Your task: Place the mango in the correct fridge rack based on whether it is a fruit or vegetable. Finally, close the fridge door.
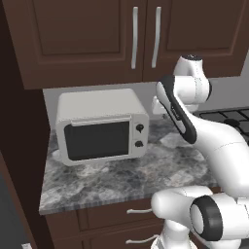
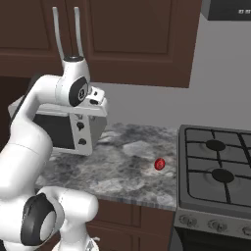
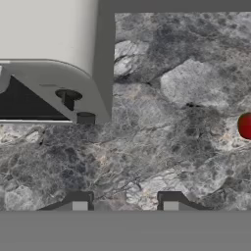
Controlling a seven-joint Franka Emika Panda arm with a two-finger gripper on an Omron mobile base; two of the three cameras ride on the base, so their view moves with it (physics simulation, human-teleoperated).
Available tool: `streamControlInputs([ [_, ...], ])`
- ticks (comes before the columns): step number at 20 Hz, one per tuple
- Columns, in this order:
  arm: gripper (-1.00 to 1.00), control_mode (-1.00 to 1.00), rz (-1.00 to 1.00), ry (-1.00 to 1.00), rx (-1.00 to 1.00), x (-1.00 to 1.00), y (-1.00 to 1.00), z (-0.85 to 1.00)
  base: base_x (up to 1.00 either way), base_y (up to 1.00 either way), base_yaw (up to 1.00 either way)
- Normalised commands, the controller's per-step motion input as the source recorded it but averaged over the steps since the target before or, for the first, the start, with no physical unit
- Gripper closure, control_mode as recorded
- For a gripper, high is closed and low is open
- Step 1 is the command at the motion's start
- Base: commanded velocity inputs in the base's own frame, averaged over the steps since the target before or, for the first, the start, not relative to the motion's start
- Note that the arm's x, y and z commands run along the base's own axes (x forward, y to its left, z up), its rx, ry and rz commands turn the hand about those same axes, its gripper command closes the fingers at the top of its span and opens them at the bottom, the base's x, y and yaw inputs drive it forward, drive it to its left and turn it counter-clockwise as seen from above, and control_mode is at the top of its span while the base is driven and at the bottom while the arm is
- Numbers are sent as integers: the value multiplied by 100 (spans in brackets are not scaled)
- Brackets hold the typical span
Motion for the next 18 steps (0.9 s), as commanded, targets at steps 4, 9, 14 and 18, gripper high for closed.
streamControlInputs([
  [4, -100, -100, -1, -6, 0, -31, -22, -19, 0, 0, 0],
  [9, -100, -100, -10, -1, 0, -50, -73, -51, 0, 0, 0],
  [14, -100, -100, -13, 0, 0, -32, -67, -50, 0, 0, 0],
  [18, -100, -100, -2, 3, -1, -12, -53, -21, 0, 0, 0],
])
